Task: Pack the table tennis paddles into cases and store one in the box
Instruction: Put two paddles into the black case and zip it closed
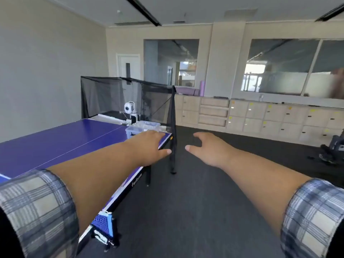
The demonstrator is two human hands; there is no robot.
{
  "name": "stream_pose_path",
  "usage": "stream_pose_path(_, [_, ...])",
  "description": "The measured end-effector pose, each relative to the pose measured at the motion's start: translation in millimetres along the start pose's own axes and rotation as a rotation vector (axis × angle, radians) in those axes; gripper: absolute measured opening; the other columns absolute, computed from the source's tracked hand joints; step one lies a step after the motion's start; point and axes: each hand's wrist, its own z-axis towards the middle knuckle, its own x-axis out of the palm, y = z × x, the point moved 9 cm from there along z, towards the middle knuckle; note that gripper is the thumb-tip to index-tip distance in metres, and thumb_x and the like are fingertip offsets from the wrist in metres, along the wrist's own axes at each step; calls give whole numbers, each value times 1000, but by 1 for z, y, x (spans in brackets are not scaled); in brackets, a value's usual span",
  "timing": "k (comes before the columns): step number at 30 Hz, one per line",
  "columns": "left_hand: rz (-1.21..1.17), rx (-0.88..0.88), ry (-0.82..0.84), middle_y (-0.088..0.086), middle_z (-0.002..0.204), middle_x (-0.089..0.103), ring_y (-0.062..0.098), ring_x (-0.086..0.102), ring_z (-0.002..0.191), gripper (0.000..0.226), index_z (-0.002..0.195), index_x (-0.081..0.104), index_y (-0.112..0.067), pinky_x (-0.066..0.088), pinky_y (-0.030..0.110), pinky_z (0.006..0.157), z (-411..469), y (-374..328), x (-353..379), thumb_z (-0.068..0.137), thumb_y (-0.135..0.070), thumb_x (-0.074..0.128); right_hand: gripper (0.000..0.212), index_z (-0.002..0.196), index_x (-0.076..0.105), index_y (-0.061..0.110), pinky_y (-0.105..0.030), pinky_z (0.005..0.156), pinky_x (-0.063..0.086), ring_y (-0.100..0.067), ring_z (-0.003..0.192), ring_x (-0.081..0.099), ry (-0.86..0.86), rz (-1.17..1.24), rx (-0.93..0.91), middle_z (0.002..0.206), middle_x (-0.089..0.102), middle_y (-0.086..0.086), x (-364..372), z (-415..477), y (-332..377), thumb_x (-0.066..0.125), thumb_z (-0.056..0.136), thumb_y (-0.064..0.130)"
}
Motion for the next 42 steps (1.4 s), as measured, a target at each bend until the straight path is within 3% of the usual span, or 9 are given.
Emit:
stream_pose_path(2, [29,-62,5,3,155,36,27,38,138,77,151,31,-23,37,45,108,-12,25,3,89,-66,47,71,150,40,21,-29,104,35,-25,138,42,5,-3,-64,155,41,-7,18,13,23,59,91,56])
stream_pose_path(6, [70,-171,4,3,158,31,27,31,143,80,153,27,-24,32,46,112,-46,81,8,90,-67,47,75,151,41,20,-34,110,38,-24,137,43,77,-9,-130,153,43,-5,68,30,69,60,89,58])
stream_pose_path(12, [118,-392,-67,7,159,29,30,20,148,81,155,23,-20,20,47,118,-133,181,21,91,-67,41,82,155,32,16,-35,115,26,-24,148,27,161,15,-268,161,31,-5,156,43,155,57,91,60])
stream_pose_path(22, [30,-780,67,5,153,38,29,26,144,78,151,28,-23,25,48,115,-332,362,92,89,-68,42,75,151,37,13,-39,111,33,-27,141,35,387,94,-480,154,41,-8,350,-10,348,61,92,52])
stream_pose_path(28, [3,-924,168,6,155,35,30,24,145,79,152,26,-24,22,47,116,-445,458,121,89,-67,44,66,137,53,9,-42,107,36,-30,135,42,494,85,-497,143,50,-13,450,-39,452,63,89,53])
stream_pose_path(33, [-8,-1015,265,7,154,34,30,24,144,79,153,23,-22,22,46,116,-530,540,143,90,-67,43,72,151,40,22,-39,113,29,-22,144,30,592,39,-544,159,34,-3,530,-69,528,59,91,55])
stream_pose_path(36, [-12,-1065,314,7,157,29,31,19,147,81,155,18,-21,19,45,119,-568,577,154,92,-65,41,66,148,45,21,-31,105,28,-22,139,38,598,-21,-589,152,44,-4,563,-87,561,59,92,53])
stream_pose_path(40, [-59,-1131,304,7,158,26,27,19,147,80,155,19,-20,20,44,119,-614,605,169,92,-63,43,56,140,53,19,-35,107,36,-26,129,45,714,11,-627,136,54,-6,602,-112,593,62,92,45])
stream_pose_path(42, [-95,-1184,289,6,162,20,28,13,149,80,155,18,-21,16,43,120,-636,616,175,92,-63,44,59,142,49,20,-39,109,37,-24,131,43,753,-21,-652,139,52,-4,623,-118,605,60,92,48])
